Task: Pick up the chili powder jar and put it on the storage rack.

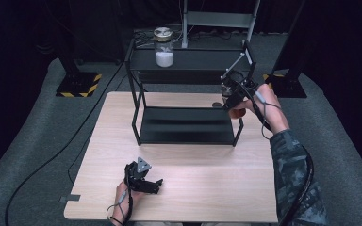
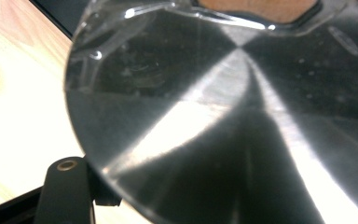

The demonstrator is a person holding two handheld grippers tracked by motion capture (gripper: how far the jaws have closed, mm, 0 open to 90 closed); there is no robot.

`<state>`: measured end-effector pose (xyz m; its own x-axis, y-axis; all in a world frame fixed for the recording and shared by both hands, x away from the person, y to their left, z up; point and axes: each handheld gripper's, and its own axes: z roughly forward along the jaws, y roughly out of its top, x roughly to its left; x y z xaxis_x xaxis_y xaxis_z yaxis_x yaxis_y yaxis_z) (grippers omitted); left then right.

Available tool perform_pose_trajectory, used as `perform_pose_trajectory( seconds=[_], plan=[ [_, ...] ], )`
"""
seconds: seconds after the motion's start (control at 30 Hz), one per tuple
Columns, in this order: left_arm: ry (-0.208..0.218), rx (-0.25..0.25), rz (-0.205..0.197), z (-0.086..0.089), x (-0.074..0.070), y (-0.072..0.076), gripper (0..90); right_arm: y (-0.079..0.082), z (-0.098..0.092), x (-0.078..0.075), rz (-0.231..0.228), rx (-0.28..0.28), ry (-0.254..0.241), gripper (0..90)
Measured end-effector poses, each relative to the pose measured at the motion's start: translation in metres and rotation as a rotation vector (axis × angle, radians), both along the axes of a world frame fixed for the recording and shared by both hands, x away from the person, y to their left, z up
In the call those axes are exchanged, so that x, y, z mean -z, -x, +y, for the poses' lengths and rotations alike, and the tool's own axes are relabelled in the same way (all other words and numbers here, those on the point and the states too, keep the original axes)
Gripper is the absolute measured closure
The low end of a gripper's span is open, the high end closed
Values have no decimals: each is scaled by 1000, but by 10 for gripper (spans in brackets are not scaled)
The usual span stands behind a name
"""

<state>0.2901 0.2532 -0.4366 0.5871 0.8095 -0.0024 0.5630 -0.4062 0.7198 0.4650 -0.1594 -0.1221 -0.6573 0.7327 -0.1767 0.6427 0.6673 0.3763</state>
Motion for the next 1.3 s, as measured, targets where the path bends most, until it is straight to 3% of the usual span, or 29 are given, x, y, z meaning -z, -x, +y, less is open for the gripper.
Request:
perform_pose_trajectory(
  seconds=[1.3],
  plan=[
    [0, 0, 0, 0, 0, 0, 0, 2, 22, -53, -82, 2, 53, 304]
  ],
)
